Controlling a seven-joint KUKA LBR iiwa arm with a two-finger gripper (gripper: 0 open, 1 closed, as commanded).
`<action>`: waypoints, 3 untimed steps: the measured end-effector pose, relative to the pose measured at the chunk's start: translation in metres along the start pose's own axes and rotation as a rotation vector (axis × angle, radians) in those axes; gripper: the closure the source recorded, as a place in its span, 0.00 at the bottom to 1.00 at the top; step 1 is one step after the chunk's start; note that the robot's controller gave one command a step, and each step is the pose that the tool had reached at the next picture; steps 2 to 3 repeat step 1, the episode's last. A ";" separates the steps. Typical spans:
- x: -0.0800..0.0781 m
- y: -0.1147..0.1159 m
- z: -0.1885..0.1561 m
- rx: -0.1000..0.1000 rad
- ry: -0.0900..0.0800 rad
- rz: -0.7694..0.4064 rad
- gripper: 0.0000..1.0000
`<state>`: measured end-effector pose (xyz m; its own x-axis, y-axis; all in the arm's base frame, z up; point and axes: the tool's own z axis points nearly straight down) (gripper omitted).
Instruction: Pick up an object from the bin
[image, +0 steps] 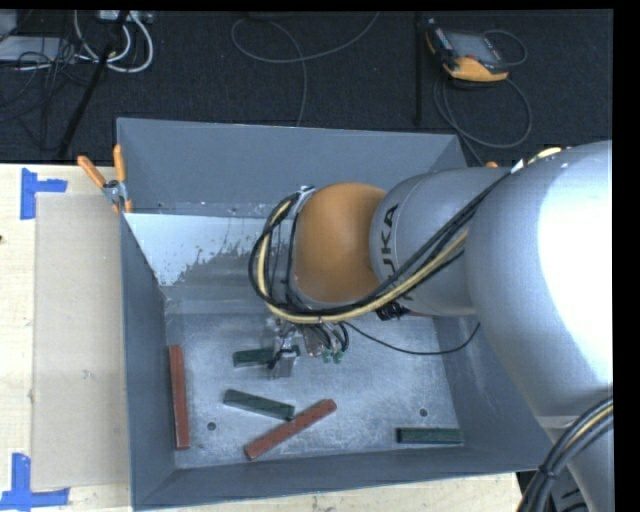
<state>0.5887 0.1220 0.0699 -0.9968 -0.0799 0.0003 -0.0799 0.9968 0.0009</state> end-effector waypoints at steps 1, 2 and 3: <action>0.025 0.004 -0.150 0.000 -0.008 -0.012 1.00; 0.025 0.004 -0.150 0.000 -0.008 -0.012 1.00; 0.025 0.004 -0.150 0.000 -0.008 -0.012 1.00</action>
Offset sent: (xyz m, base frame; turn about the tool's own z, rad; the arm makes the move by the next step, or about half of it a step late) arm -0.0263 0.0016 0.1451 -0.0124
